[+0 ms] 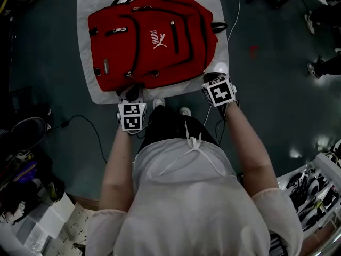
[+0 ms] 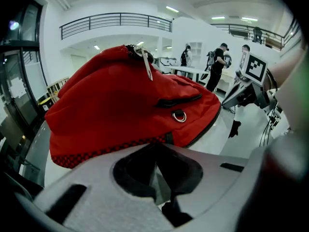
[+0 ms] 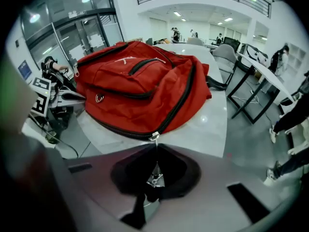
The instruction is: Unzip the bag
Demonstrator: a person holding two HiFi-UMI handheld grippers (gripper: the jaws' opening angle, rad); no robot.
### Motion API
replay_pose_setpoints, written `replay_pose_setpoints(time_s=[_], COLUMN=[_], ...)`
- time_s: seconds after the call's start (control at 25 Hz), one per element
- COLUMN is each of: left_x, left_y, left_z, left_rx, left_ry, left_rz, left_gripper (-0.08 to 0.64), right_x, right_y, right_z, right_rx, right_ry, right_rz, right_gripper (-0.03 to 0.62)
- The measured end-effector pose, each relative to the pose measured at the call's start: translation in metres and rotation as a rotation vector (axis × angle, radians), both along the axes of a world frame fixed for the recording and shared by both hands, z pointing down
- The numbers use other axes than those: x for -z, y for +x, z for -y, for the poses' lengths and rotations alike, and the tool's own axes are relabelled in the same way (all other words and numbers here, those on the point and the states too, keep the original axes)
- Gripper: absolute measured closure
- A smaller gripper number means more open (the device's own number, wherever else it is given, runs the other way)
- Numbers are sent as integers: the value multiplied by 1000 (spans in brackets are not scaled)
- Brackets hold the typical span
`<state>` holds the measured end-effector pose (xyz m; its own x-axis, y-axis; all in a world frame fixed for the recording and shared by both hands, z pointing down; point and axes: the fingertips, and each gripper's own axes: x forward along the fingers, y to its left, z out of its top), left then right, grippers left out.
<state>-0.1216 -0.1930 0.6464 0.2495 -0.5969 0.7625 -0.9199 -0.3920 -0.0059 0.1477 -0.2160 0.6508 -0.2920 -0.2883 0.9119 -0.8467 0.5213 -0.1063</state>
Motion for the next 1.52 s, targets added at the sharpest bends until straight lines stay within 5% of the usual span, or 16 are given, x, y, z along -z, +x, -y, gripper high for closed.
replay_pose_setpoints(time_s=[0.12,0.24,0.52,0.6,0.84,1.08,1.52], left_x=[-1,-4,24,44,138,225,357], left_y=[0,0,2,8,33,56,48], left_z=[1,-1,-4,-3,24,42,48], left_rx=[-1,-5,2,-4,-13,-84,-137], left_ry=[5,1,-1,45,255,413,692], left_rz=[3,-7,-120,-158,-304,-435,-481], left_gripper=[534,534,532,532,532,532,532], right_x=[2,5,47,61,111,187,305], right_y=[0,0,-26,-32,-67,-87,-122], right_z=[5,2,3,3,11,30,37], right_rx=[-10,-55,-135,-154,-123,-194,-201], right_ry=[44,61,171,200,271,471,758], right_rz=[-48,-39,86,104,172,259,370], right_gripper=[558,440,480,534,554,561,565])
